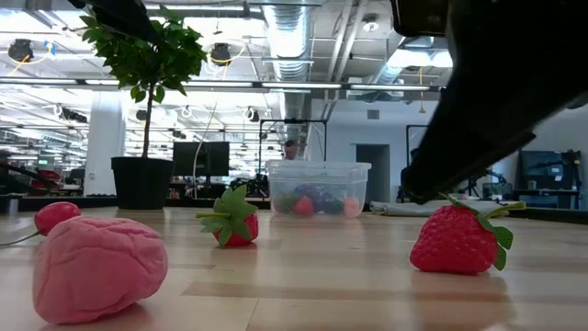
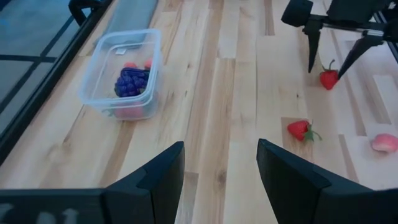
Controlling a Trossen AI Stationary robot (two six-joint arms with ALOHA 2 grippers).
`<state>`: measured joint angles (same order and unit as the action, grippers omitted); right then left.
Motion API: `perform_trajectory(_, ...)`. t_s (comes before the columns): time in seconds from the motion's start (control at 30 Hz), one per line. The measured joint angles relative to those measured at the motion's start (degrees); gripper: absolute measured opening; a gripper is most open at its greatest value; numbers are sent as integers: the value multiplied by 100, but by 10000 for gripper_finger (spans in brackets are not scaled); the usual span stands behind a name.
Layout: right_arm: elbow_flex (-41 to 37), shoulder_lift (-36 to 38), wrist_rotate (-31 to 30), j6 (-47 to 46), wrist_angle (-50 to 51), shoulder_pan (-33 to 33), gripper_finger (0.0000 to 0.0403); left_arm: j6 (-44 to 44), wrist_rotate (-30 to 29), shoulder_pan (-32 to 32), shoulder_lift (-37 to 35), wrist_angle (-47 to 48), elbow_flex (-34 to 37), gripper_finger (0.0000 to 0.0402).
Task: Pick and placing Produce into tupperware
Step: Put the strawberry into the container
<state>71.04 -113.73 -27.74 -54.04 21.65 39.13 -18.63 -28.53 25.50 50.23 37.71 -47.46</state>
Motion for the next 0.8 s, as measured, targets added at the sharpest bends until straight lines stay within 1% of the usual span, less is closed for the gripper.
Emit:
perform_trajectory(0.17,-196,0,30,-127,-167,0,244,-15,21,0,1,1,0,193)
perform_trajectory(0.6,-218,-10,21,-101,-86,71,244,-61,24,0,1,8,0,193)
perform_trajectory(0.8,-235,-298,34,-179,-149,145,244,-100,30,0,1,17,0,193)
